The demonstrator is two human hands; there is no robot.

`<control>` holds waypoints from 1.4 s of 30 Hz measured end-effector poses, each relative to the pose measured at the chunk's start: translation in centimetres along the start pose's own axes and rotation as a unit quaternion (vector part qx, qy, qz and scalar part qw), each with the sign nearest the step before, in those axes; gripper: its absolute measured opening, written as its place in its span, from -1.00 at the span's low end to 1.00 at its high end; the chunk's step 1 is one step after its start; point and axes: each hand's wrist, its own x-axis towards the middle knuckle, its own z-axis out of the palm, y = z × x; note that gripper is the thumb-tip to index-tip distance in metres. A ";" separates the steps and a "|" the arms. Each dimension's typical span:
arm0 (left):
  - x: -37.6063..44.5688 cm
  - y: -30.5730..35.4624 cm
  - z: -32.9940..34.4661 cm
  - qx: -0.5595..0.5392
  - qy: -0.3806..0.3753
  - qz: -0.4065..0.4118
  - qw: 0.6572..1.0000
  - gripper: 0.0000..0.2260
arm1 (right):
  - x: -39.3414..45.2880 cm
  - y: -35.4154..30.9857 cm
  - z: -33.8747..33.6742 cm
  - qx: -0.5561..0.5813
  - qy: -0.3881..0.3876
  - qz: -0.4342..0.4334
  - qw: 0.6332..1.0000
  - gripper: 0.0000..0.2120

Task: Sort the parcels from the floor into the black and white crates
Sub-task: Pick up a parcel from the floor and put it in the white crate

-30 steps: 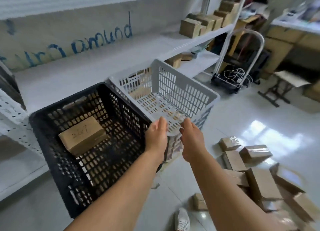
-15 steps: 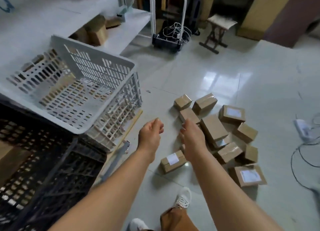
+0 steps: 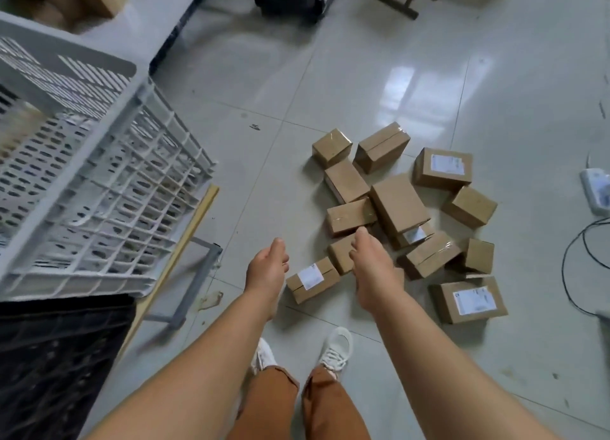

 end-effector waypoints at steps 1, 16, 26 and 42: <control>1.3 -0.5 0.2 0.001 0.006 -0.006 1.000 -0.74 | 1.1 0.3 0.3 -0.013 0.000 0.005 1.000 -0.77; 23.8 -13.3 0.3 0.027 0.033 -0.144 0.989 -0.75 | 22.4 11.0 7.7 -0.134 -0.012 0.050 0.990 -0.59; 33.5 -22.8 3.5 0.087 -0.013 -0.196 0.977 -0.57 | 36.4 20.4 10.5 -0.210 0.010 0.066 0.975 -0.49; 36.4 -25.3 4.7 -0.009 0.026 -0.224 0.974 -0.58 | 39.6 23.4 11.4 -0.215 0.032 0.056 0.974 -0.51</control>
